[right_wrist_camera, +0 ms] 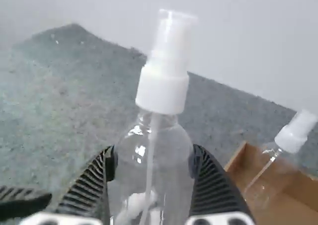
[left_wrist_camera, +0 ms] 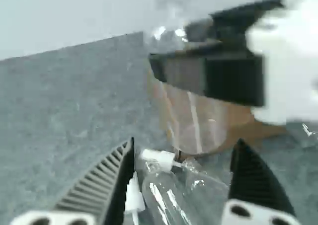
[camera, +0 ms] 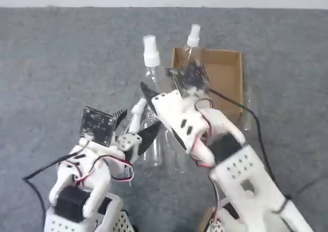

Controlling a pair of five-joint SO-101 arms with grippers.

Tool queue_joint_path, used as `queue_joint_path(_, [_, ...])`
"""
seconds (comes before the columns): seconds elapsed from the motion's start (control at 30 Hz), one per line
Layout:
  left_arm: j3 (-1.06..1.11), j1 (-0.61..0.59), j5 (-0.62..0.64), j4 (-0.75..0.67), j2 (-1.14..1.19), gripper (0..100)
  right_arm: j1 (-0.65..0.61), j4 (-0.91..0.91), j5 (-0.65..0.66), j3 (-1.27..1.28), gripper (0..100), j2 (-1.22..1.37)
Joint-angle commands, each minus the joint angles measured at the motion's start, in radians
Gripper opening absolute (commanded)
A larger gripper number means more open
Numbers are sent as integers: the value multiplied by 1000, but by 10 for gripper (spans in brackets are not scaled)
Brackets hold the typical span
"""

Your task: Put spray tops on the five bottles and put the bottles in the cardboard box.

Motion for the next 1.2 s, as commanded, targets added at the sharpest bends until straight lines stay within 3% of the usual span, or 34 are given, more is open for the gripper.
queue_joint_path(0.0, [105, 18, -8, -78, -80, 291, 2, 54, -14, -147, 6, 62])
queue_joint_path(0.37, [199, 18, -3, -132, -100, 291, -82, 384, -11, -239, 6, -53])
queue_joint_path(0.7, [199, 20, -6, -129, -100, 290, -68, 466, -8, -241, 6, -137])
queue_joint_path(0.83, [200, 21, -6, -127, -100, 290, 24, 466, 60, -285, 6, -104])
queue_joint_path(1.07, [213, 23, -6, -132, -104, 290, 386, 452, 138, -394, 6, 25])
queue_joint_path(1.17, [213, 18, -8, -133, -104, 290, 481, 363, 137, -359, 6, 105])
